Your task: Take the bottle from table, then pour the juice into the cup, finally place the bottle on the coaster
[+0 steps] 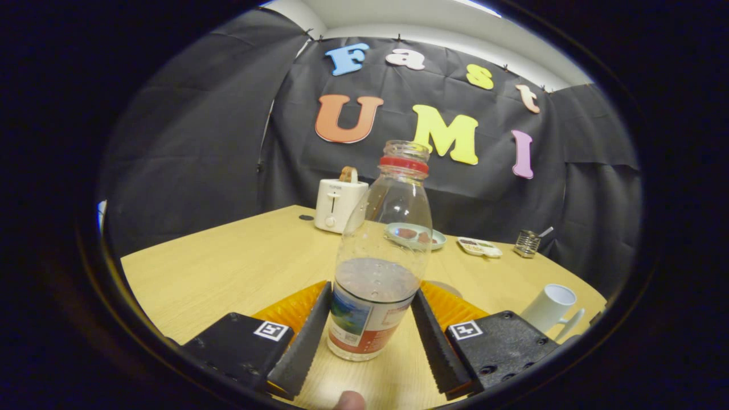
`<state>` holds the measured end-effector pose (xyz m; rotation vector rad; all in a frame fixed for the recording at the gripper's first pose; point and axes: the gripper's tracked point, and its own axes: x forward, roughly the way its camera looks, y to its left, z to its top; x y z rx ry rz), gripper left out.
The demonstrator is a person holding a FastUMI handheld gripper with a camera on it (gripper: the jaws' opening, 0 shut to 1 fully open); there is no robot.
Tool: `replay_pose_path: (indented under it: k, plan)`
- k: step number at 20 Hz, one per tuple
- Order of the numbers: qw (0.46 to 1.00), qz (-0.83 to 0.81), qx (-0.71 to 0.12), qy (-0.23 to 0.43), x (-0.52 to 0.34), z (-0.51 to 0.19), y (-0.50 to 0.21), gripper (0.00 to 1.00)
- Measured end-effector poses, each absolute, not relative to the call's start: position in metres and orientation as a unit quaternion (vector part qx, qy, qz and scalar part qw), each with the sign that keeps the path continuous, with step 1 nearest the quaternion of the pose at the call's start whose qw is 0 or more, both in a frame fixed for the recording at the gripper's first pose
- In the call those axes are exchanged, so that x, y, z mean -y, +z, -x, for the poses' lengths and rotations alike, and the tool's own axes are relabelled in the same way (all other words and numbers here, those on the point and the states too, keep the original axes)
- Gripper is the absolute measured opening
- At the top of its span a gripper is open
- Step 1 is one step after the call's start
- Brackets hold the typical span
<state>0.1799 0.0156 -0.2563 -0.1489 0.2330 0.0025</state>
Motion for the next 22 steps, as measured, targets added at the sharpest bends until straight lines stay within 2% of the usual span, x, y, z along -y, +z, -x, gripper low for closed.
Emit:
replay_pose_path:
  k: [6, 8, 14, 22]
  plan:
    - [0.995, 0.044, -0.087, 0.001, -0.004, -0.167, -0.217, 0.79]
    - [0.996, 0.01, -0.089, 0.023, -0.005, -0.162, -0.207, 0.78]
    - [0.991, -0.103, -0.073, 0.034, 0.011, -0.142, -0.18, 0.76]
    - [0.965, -0.24, -0.1, 0.034, 0.047, -0.131, -0.189, 0.76]
